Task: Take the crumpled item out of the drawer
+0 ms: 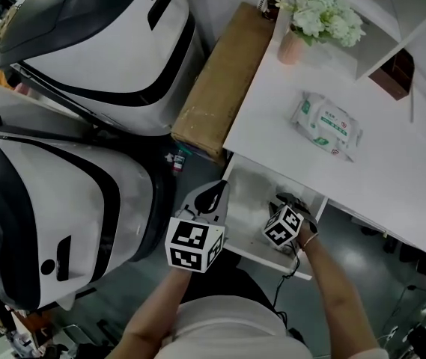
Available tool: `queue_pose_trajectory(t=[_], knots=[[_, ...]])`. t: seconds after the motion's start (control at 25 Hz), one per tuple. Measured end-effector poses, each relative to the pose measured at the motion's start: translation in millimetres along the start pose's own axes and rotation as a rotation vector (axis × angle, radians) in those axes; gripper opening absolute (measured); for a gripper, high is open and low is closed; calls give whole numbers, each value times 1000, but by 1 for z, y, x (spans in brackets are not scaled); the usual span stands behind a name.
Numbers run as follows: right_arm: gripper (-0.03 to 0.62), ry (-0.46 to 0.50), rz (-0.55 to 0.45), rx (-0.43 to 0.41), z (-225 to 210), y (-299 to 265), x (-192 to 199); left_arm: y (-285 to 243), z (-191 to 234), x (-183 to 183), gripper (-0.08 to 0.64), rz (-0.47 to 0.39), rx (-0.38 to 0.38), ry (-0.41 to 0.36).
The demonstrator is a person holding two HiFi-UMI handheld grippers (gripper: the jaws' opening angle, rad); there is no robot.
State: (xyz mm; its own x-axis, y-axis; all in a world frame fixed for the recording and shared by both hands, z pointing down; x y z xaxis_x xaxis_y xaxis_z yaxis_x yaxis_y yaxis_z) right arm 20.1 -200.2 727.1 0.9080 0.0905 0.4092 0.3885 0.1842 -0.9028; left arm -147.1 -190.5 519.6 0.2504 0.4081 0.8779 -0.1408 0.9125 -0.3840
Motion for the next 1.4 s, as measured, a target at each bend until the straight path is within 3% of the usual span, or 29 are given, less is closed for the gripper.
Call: queue_pose_trajectory(t=[0.72, 1.4], knots=[[83, -8, 53, 31, -6, -16, 8, -5, 4, 8, -9, 26, -10, 19], [38, -27, 19, 74, -3, 3, 9, -6, -1, 2, -9, 20, 11, 3]])
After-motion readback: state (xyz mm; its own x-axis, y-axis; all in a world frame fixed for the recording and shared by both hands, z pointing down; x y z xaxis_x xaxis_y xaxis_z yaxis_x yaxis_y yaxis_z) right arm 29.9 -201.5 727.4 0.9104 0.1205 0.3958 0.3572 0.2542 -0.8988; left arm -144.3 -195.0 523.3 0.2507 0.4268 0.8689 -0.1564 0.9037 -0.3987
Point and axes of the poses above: the fingertips, and each gripper's own axes: y backward along the fingers, z to its left, x out of its underside, the point moved 1 cm from there along y, backward along the fingers, and after that the axes turned 11 degrees about -z, right-handed, at the moved point
